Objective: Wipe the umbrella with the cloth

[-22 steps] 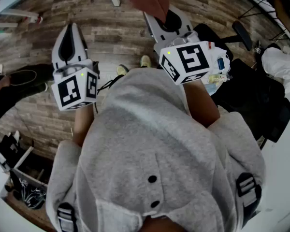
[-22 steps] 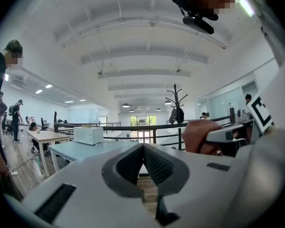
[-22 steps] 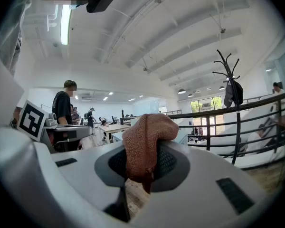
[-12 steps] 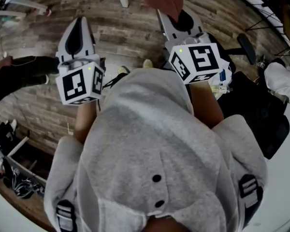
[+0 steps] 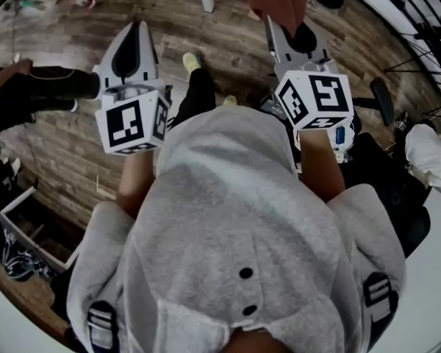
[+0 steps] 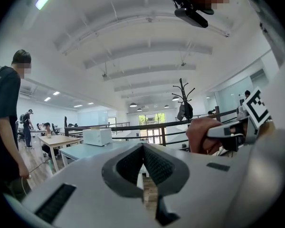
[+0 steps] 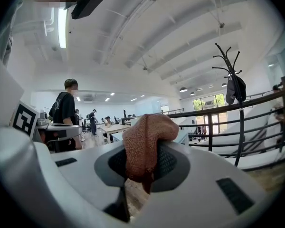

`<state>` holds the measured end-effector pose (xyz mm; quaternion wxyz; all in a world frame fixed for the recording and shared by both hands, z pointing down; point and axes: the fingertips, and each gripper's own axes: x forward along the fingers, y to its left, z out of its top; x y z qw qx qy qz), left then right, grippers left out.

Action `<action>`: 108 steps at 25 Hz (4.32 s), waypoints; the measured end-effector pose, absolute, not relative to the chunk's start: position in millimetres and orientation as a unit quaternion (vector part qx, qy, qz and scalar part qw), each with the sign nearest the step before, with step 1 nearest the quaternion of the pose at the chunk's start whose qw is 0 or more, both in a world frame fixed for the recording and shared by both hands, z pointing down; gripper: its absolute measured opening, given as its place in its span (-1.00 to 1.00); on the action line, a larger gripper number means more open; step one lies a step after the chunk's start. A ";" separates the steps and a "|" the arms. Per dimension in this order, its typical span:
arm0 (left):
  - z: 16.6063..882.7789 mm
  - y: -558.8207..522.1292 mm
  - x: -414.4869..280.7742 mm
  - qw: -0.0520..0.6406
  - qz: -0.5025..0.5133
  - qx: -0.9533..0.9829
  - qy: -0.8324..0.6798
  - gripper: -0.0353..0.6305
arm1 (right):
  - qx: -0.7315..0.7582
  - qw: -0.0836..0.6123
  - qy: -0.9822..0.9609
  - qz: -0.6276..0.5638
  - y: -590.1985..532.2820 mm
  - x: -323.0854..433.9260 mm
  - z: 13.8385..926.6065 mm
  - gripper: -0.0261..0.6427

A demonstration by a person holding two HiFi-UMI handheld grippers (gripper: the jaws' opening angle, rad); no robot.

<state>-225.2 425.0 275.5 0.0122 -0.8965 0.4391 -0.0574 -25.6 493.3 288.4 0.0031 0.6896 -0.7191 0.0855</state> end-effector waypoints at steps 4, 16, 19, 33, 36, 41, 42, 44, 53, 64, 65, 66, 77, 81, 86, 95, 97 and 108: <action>279.6 409.9 -221.2 0.017 -0.054 -0.896 0.440 -0.85 | 0.694 0.003 -0.715 0.085 479.8 -18.6 293.3 -0.70; 300.4 322.9 -201.1 0.007 -0.066 -0.904 0.421 -0.85 | 0.710 0.016 -0.697 0.102 401.7 0.1 311.2 -0.70; 304.1 291.0 -191.6 -0.003 -0.073 -0.906 0.418 -0.85 | 0.710 0.024 -0.695 0.110 372.6 7.9 312.9 -0.70; 300.3 111.9 -168.1 -0.011 -0.078 -0.918 0.389 -0.85 | 0.727 0.044 -0.676 0.111 206.4 27.8 301.6 -0.70; 299.6 86.0 -169.6 -0.014 -0.073 -0.920 0.384 -0.85 | 0.730 0.052 -0.672 0.109 183.0 23.9 300.6 -0.70; 301.6 48.4 -174.4 -0.016 -0.067 -0.925 0.373 -0.85 | 0.735 0.068 -0.666 0.106 146.3 17.7 296.8 -0.70; 303.4 41.5 -176.4 -0.018 -0.068 -0.925 0.373 -0.85 | 0.735 0.070 -0.666 0.105 139.5 16.3 296.6 -0.70; 307.7 28.6 -178.3 -0.024 -0.071 -0.924 0.374 -0.85 | 0.734 0.076 -0.667 0.103 126.7 15.2 296.6 -0.70; 316.1 0.6 -168.1 -0.028 -0.074 -0.931 0.357 -0.85 | 0.741 0.091 -0.659 0.094 100.1 26.6 294.3 -0.70; 310.7 -33.8 -130.5 -0.016 -0.082 -0.926 0.369 -0.85 | 0.730 0.100 -0.670 0.087 52.1 71.6 292.1 -0.70; 311.0 -37.8 -125.6 -0.015 -0.084 -0.925 0.371 -0.85 | 0.728 0.100 -0.672 0.088 47.1 76.7 292.9 -0.70; 311.6 -41.9 -120.4 -0.015 -0.086 -0.924 0.373 -0.85 | 0.726 0.099 -0.674 0.089 42.3 82.1 293.9 -0.70; 318.1 -81.3 -57.3 -0.009 -0.114 -0.911 0.396 -0.85 | 0.694 0.112 -0.702 0.114 -12.2 148.2 308.2 -0.70; 324.5 -87.9 -42.2 -0.008 -0.132 -0.905 0.405 -0.85 | 0.677 0.127 -0.714 0.123 -27.9 162.7 318.8 -0.70; 330.1 -95.5 -20.2 -0.004 -0.141 -0.895 0.424 -0.85 | 0.655 0.117 -0.735 0.130 -45.8 187.2 327.8 -0.70; 345.1 -96.4 1.5 0.028 -0.182 -0.877 0.443 -0.84 | 0.622 0.124 -0.760 0.143 -66.9 214.5 347.4 -0.70; 349.1 -95.6 -1.0 0.030 -0.192 -0.874 0.445 -0.84 | 0.616 0.128 -0.764 0.144 -71.5 215.1 347.8 -0.70; 461.6 -104.7 -8.7 -0.008 -0.323 -0.871 0.369 -0.83 | 0.584 0.167 -0.781 0.145 -104.6 214.3 370.2 -0.70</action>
